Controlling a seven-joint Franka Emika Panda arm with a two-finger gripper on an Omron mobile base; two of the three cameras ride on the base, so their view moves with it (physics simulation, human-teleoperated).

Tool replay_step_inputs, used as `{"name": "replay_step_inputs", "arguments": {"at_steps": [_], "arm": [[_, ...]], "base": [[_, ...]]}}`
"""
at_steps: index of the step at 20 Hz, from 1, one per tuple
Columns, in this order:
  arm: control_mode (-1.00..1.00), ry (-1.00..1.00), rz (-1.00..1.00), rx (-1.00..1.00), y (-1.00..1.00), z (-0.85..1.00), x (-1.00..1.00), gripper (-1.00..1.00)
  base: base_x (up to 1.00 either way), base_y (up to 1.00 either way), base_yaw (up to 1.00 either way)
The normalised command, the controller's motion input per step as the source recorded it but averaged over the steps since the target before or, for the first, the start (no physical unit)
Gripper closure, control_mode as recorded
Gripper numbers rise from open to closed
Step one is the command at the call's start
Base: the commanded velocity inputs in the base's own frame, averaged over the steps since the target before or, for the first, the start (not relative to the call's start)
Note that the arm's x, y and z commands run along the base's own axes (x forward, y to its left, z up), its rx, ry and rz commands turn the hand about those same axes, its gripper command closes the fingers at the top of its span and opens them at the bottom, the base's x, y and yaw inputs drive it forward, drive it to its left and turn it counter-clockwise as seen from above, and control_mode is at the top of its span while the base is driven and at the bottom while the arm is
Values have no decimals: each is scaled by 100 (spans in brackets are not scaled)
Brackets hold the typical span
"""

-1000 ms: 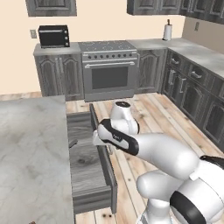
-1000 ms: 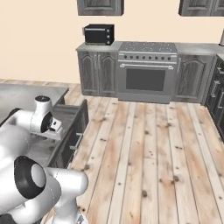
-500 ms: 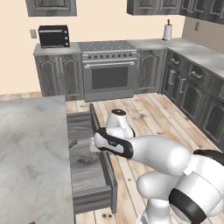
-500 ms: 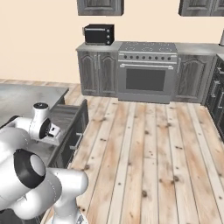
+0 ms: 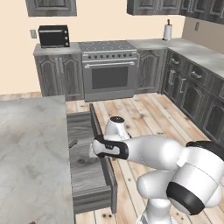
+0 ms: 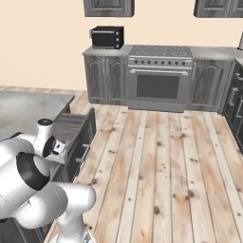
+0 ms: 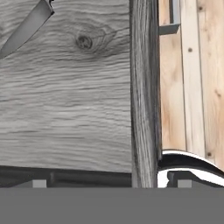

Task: Pick up the knife from the drawer and place it on the cutting board. Then place the meat from the plate to the cutting board.

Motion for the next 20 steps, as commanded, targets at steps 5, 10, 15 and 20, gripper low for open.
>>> {"name": "replay_step_inputs", "arguments": {"at_steps": [5,10,15,20], "arm": [[-100,0,0,0,0,-37,0,-100],[-100,0,0,0,0,-38,0,-100],[-100,0,0,0,0,-35,0,-100],[-100,0,0,0,-1,-28,0,-100]], "base": [[0,0,0],[0,0,0],[0,0,0],[0,0,0]]}}
